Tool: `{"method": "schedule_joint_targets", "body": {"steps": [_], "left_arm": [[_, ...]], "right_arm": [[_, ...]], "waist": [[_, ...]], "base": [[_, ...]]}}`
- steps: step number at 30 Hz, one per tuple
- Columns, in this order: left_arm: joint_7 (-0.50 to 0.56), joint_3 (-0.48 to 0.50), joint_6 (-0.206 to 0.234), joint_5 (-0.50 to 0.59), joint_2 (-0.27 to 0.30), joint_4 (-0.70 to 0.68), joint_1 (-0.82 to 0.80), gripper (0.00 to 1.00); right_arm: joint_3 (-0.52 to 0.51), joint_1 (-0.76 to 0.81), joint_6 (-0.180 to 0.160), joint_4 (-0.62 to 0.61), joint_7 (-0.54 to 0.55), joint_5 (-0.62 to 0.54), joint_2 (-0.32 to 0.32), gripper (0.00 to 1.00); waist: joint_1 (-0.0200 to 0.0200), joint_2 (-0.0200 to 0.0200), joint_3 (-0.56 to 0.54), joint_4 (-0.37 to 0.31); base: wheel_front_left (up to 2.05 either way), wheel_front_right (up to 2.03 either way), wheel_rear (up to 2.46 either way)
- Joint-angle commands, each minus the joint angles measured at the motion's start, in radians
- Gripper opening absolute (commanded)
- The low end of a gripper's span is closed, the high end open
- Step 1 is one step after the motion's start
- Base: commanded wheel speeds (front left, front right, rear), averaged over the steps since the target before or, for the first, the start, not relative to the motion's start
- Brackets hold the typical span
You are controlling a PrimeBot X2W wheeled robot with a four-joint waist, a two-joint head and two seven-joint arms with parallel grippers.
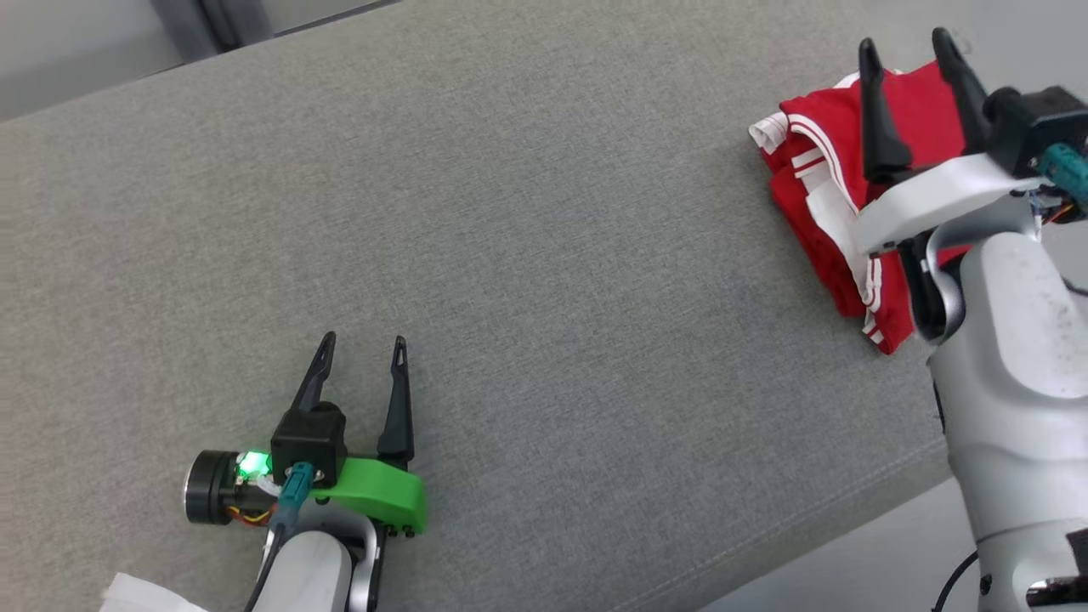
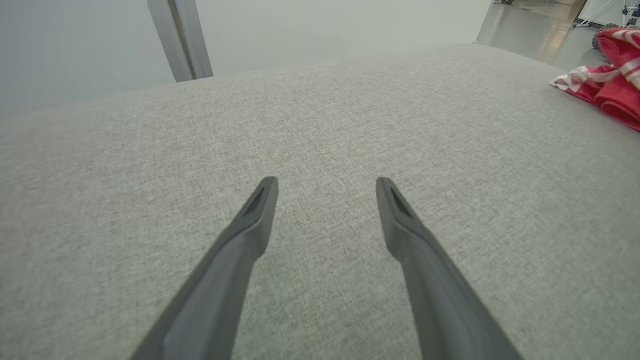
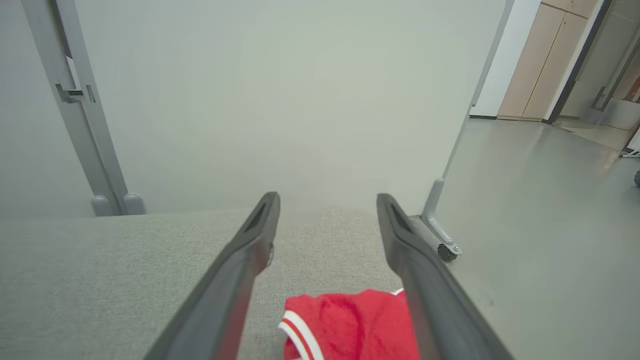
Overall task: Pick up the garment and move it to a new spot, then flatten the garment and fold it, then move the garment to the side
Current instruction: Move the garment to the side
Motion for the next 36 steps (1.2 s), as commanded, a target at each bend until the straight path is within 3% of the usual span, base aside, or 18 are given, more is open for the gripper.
{"method": "schedule_joint_targets", "body": {"steps": [1, 8, 14, 36], "left_arm": [[0.001, 0.013, 0.009, 0.003, 0.006, -0.006, 0.017, 1.0], [0.001, 0.051, 0.035, -0.009, 0.006, -0.029, 0.039, 1.0], [0.001, 0.078, 0.038, -0.028, 0.005, -0.038, 0.062, 1.0], [0.001, 0.137, 0.016, -0.1, 0.005, -0.038, 0.19, 1.0]], "right_arm": [[0.002, 0.038, -0.002, -0.019, -0.004, 0.015, 0.013, 1.0], [0.013, 0.176, -0.002, -0.083, -0.004, 0.034, 0.063, 1.0], [0.021, 0.288, -0.002, -0.065, -0.004, 0.061, 0.072, 1.0], [0.06, 0.531, -0.002, -0.123, -0.004, 0.101, 0.074, 1.0]], "waist": [[0.0, 0.0, -0.037, 0.045], [0.0, 0.0, -0.085, 0.138], [0.0, 0.0, -0.122, 0.202], [0.0, 0.0, -0.225, 0.33]], "base": [[0.0, 0.0, 0.0], [0.0, 0.0, 0.0], [0.0, 0.0, 0.0], [0.0, 0.0, 0.0]]}}
